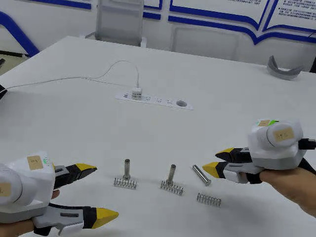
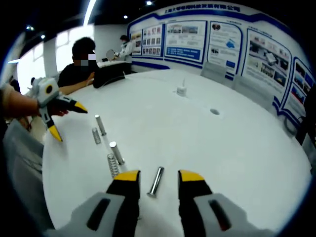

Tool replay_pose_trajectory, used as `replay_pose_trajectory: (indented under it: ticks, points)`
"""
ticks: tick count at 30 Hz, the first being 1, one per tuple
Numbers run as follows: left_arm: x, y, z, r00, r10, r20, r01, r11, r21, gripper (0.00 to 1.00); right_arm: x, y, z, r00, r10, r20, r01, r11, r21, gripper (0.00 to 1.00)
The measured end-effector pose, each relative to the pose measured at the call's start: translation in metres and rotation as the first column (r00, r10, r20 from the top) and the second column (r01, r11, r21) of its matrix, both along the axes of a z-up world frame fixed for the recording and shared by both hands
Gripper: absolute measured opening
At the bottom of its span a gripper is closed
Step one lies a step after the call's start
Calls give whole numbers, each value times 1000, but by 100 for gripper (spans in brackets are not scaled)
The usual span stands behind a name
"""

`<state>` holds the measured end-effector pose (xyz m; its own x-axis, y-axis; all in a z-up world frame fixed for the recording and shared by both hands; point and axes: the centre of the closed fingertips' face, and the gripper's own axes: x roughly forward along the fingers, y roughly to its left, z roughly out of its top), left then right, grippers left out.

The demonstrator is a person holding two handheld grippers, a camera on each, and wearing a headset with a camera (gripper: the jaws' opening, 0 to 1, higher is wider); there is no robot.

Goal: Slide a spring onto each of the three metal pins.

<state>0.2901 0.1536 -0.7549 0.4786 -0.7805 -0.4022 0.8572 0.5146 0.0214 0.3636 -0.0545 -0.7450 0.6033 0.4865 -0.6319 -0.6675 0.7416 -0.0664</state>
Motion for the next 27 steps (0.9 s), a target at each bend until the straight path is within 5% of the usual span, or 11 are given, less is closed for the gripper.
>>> replay_pose_trajectory:
  ticks: [27]
  points:
    - [1,4,-3,1000,7,-8,-7,1000,-6,70,20,9,-47,983,-103,-155,94,993,-67,19]
